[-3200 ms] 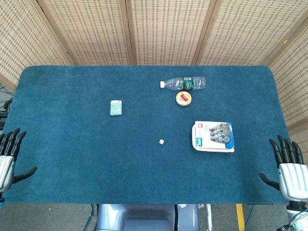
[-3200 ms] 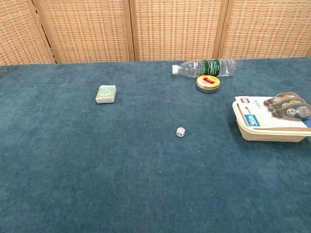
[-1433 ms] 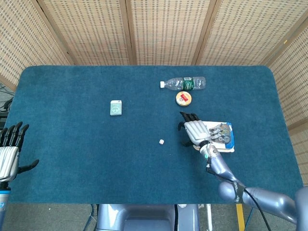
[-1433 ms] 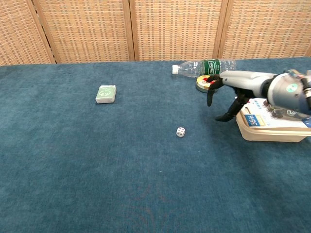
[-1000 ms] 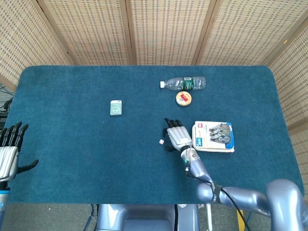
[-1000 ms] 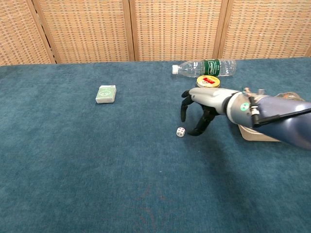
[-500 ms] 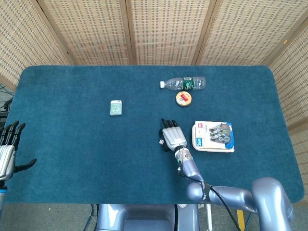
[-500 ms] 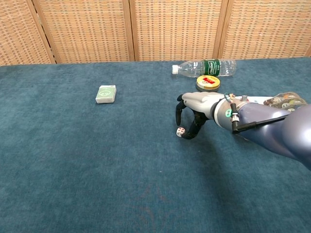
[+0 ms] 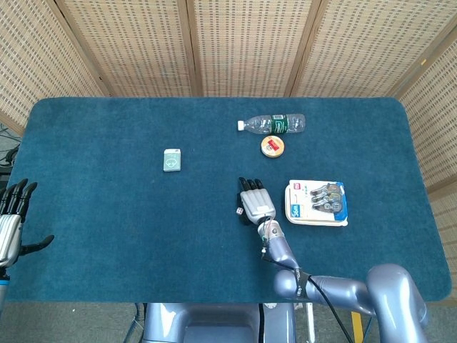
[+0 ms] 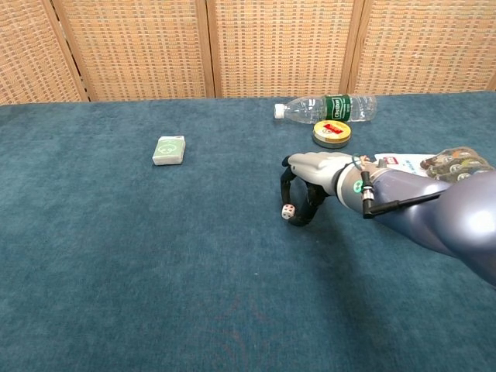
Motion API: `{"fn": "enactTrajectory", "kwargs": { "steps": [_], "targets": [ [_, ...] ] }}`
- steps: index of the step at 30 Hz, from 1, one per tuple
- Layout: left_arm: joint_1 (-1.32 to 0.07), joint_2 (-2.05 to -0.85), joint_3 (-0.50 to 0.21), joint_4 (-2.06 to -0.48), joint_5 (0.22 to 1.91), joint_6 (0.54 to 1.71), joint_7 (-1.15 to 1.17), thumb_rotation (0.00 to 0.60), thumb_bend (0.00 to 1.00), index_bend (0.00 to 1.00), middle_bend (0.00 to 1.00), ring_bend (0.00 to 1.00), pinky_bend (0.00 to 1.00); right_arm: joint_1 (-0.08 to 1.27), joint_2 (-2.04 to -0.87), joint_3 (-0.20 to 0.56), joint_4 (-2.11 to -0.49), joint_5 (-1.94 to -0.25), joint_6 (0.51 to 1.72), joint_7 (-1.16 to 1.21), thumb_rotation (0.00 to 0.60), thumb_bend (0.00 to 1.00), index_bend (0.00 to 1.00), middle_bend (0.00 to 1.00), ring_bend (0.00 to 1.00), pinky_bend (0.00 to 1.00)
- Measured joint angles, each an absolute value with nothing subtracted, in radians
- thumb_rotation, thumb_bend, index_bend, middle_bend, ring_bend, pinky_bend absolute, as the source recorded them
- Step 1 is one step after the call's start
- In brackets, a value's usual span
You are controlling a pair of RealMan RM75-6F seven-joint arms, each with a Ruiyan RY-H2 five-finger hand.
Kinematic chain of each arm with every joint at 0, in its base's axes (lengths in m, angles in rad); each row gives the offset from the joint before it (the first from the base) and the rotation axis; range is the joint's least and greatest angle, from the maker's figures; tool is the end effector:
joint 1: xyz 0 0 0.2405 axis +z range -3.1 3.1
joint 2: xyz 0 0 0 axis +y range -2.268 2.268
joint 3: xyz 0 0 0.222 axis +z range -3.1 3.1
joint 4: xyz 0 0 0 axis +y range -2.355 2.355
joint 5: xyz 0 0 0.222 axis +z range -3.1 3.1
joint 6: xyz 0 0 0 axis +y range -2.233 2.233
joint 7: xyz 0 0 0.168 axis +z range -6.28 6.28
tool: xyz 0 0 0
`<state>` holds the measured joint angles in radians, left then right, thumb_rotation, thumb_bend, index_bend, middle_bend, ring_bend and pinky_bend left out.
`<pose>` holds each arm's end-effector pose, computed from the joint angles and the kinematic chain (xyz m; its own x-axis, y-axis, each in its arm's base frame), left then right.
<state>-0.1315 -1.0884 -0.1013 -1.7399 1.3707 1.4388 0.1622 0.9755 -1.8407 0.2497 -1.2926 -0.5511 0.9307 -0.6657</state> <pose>-0.2680 0.2244 0.1372 0.4366 0.0016 0.8996 0.8982 0.0566 -0.4360 -0.0762 -0.3571 -0.1149 0.4253 -0.4297 0.7965 -0.9050 -0.2144 0.3676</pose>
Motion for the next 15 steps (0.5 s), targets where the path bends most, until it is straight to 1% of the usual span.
{"fn": "enactTrajectory", "kwargs": {
  "steps": [6, 12, 15],
  "targets": [
    [-0.133, -1.090, -0.102, -1.739, 1.366, 1.437, 0.164, 0.600, 0.00, 0.00, 0.00, 0.00, 0.00, 0.977, -1.848, 0.253, -1.288, -0.574, 0.923, -0.647, 0.600, 0.44, 0.51, 0.00, 0.00, 0.00],
    [-0.135, -1.091, -0.101, -1.739, 1.363, 1.436, 0.166, 0.600, 0.00, 0.00, 0.00, 0.00, 0.00, 0.972, -1.844, 0.257, -1.293, -0.586, 0.924, -0.631, 0.600, 0.46, 0.52, 0.00, 0.00, 0.00],
    [-0.136, -1.089, -0.102, -1.740, 1.361, 1.433, 0.165, 0.600, 0.00, 0.00, 0.00, 0.00, 0.00, 0.968, -1.828, 0.259, -1.320, -0.598, 0.929, -0.624, 0.600, 0.47, 0.52, 0.00, 0.00, 0.00]
  ]
}}
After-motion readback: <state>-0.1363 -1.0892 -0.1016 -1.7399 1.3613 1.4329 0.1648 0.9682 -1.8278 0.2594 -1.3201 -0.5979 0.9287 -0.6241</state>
